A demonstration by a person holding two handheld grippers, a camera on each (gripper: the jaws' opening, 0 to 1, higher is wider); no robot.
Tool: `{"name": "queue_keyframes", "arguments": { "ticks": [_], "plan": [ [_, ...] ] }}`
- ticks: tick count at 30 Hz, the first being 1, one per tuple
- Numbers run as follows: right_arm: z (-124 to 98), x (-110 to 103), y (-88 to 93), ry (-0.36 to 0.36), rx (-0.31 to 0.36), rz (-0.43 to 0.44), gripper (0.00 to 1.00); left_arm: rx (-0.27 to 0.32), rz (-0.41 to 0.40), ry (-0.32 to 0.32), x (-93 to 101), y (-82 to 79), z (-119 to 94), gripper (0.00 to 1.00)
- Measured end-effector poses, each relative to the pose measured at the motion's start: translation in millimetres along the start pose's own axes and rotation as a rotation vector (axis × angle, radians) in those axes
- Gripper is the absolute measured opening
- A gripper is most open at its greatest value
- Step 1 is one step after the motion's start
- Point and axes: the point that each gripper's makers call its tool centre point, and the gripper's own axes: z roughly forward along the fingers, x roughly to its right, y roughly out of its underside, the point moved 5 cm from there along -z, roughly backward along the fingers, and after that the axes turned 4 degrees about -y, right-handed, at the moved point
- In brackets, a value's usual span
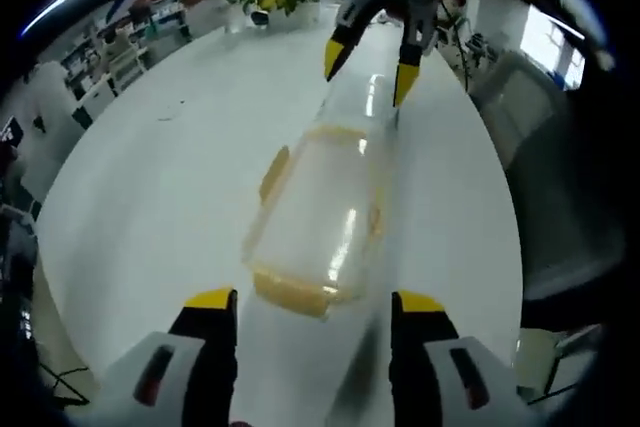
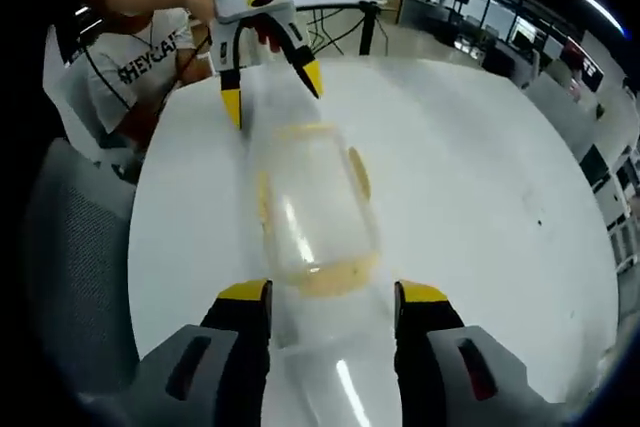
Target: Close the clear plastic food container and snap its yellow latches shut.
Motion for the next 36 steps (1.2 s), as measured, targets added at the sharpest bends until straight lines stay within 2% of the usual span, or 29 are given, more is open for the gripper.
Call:
{"name": "queue_keyframes", "arguments": {
  "ticks": [2, 5, 10, 13, 15, 17, 30, 33, 35, 36],
  "plan": [
    [4, 1, -0.6, -0.009, -0.009, 0.002, 0.49, -0.004, 0.014, 0.015, -3.4, 0.1, 4, 0.57],
    [11, 1, 1.0, -0.024, -0.043, -0.005, 0.49, -0.045, 0.062, 0.033, -6.1, 5.4, 10, 0.56],
    [21, 1, 6.2, -0.022, -0.101, -0.032, 0.48, -0.045, 0.1, 0.043, -10.8, 2.9, 16, 0.53],
    [26, 1, 5.8, -0.027, -0.107, -0.036, 0.47, -0.056, 0.137, 0.054, -12.2, 2.8, 20, 0.51],
    [30, 1, 7.5, -0.035, -0.138, -0.081, 0.47, -0.067, 0.158, 0.057, -13.8, 4.1, 24, 0.5],
    [35, 1, 8.4, -0.042, -0.162, -0.125, 0.45, -0.073, 0.158, 0.064, -13.0, 3.8, 26, 0.49],
    [50, 3, 10.3, -0.06, -0.213, -0.149, 0.45, -0.099, 0.213, 0.091, -12.2, 7.1, 36, 0.45],
    [53, 1, 10.9, -0.079, -0.226, -0.161, 0.43, -0.094, 0.217, 0.105, -11.7, 5.1, 36, 0.43],
    [53, 2, 10.7, -0.085, -0.236, -0.164, 0.42, -0.095, 0.23, 0.136, -7.3, 5.3, 35, 0.38],
    [53, 1, 11.1, -0.092, -0.242, -0.173, 0.41, -0.095, 0.227, 0.128, -8.2, 5.4, 36, 0.37]
  ]
}}
